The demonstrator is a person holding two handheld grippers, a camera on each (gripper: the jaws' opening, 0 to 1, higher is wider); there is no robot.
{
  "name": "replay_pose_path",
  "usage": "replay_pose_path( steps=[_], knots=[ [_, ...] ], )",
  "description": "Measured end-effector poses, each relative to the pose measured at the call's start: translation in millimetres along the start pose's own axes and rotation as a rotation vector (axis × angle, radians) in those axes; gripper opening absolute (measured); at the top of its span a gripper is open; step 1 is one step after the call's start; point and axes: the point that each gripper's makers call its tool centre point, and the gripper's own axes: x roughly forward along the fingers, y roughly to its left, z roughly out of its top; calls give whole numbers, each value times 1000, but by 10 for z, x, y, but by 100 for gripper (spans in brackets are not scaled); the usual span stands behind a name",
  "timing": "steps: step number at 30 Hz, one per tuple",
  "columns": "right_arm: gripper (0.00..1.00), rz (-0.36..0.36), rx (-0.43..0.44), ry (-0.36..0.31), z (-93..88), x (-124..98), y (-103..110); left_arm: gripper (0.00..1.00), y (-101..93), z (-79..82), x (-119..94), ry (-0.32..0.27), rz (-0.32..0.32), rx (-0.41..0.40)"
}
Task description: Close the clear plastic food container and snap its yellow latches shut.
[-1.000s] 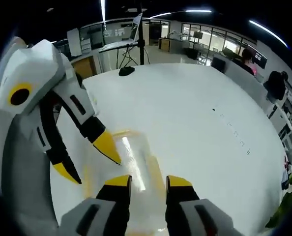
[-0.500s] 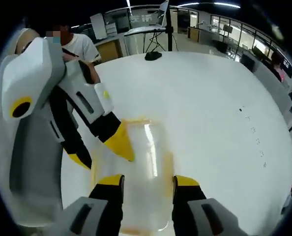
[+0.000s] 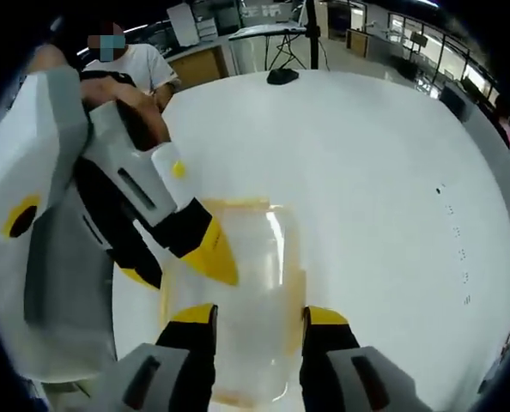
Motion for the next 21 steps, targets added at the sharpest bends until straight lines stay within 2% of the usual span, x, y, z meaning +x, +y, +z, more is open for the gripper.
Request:
replay_pose_path(
  steps=[4,9,10,11,12,14,15,17,18,19,20,21],
  knots=[
    [37,29,7,15,1,18,-9,41,7,-13,-7,-3,2,-5],
    [36,68,30,80,-2,43,-4,41,1,-13,-4,10,15,-3],
    [35,95,75,110,-54,42,30,41,4,-12,2,16,22,-11],
    [35,74,97,85,-14,74,-4,41,-12,-3,5,23,20,-4],
    [35,106,70,100,-36,77,-21,41,-3,-9,-6,35,20,6],
    [35,104,44,112,-43,73,-12,40,5,-17,-7,28,25,-15],
    [35,101,47,113,-53,71,-11,40,0,-21,-3,31,29,3],
    [35,98,47,105,-56,69,4,40,0,-18,21,31,55,32],
    [35,94,48,103,-49,68,13,39,2,-15,36,44,70,74],
    [35,83,51,106,-42,71,13,39,146,-23,-30,60,169,110],
    [35,87,51,109,-27,63,55,40,76,6,-8,39,140,122],
    [35,85,39,110,-26,57,63,40,4,22,59,47,134,99]
  ],
)
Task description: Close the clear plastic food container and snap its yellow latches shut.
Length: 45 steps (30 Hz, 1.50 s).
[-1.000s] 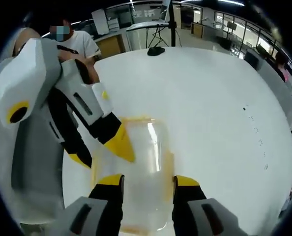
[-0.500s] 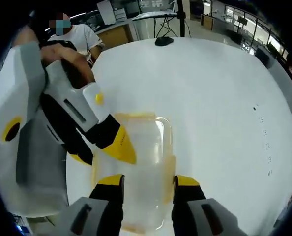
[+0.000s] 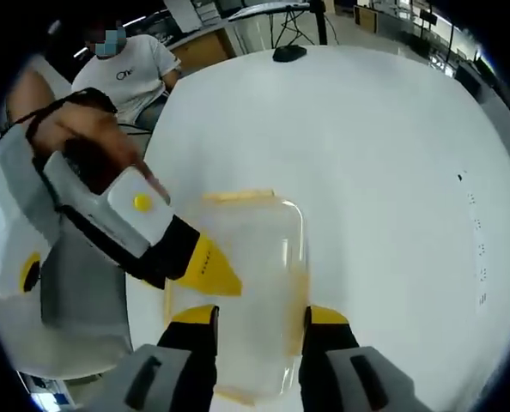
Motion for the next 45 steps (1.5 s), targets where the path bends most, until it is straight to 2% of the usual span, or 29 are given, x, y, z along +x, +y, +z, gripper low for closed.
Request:
replay_pose_path(
  steps=[6,9,20,22,24,26,29,31,32,33,35,38,42,45],
  knots=[
    [36,-12,-65,-13,20,-33,7,42,-20,0,10,-18,-33,1],
    [37,-17,-72,-33,18,-44,6,43,-14,15,2,-29,-45,-32],
    [37,-63,-110,-86,43,-74,17,43,-21,30,-23,-28,-52,-30],
    [38,-88,-141,-97,58,-86,17,43,-29,26,-29,-23,-58,-12],
    [41,-99,-135,-104,40,-89,27,41,-32,12,-55,-20,-69,8],
    [45,-119,-140,-103,0,-107,25,40,-40,57,-95,-51,-89,-11],
    [46,-128,-143,-135,-16,-163,60,41,15,85,-164,-70,-101,-41],
    [48,-134,-132,-166,-19,-197,87,42,15,124,-233,-93,-144,-88],
    [49,-134,-129,-174,-30,-209,108,43,20,114,-256,-90,-165,-95],
    [51,-139,-130,-187,-44,-224,138,47,45,91,-286,-84,-183,-137],
    [54,-150,-136,-195,-82,-242,186,54,147,46,-321,-83,-190,-146],
    [58,-153,-115,-207,-130,-246,249,62,261,-136,-332,-16,-202,-125],
    [77,-147,-45,-205,-221,-208,333,72,303,-248,-301,-3,-258,-134],
    [82,-160,-51,-195,-287,-170,381,77,325,-313,-237,17,-281,-120]
  ],
)
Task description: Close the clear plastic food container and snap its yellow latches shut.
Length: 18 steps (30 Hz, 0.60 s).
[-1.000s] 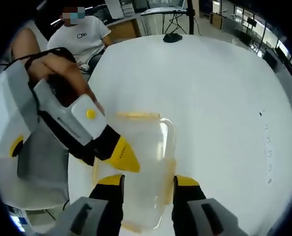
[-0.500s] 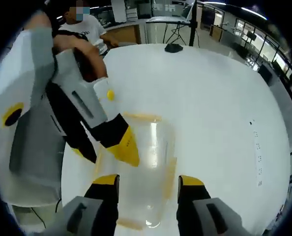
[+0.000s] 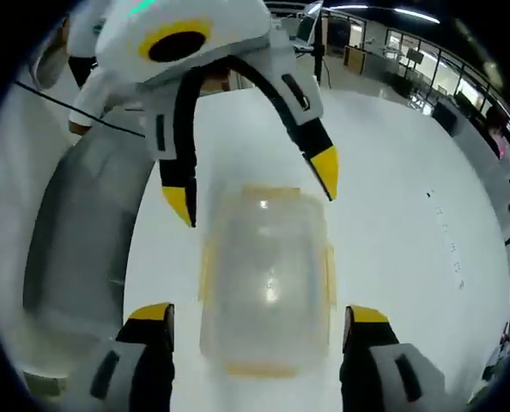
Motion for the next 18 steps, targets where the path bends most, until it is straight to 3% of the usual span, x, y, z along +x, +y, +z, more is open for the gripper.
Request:
replay_pose_path(
  steps=[4,7,10,13,18],
  knots=[
    [91,-45,4,36,-122,64,-16,83,27,0,123,3,-17,-6],
    [91,-93,24,52,-192,137,-85,87,-33,-72,243,46,-40,61],
    [86,-116,22,59,-225,184,-126,87,-44,-125,318,60,-54,65],
    [74,-129,21,56,-229,209,-140,83,-74,-169,376,71,-66,54],
    [73,-122,13,29,-216,214,-123,79,-59,-186,360,50,-38,57]
  ],
)
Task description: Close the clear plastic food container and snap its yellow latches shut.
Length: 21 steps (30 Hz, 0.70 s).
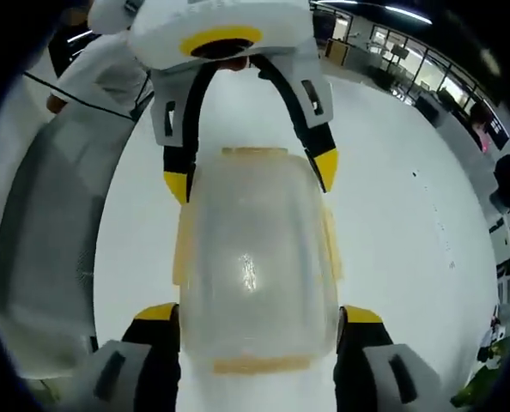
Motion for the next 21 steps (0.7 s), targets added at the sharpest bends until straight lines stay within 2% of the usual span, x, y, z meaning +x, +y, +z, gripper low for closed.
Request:
replay_pose_path(
  steps=[3,8,12,21],
  knots=[
    [73,12,-14,-8,23,13,17,78,-31,-8,-23,-27,5,-18],
    [73,21,-29,0,113,55,60,78,-78,-91,-62,-25,11,-23],
    [73,27,-40,-6,246,122,89,79,-90,-242,-122,-3,16,-24],
    [73,45,-75,-32,599,280,175,79,-158,-583,-289,-3,22,-52]
  ],
)
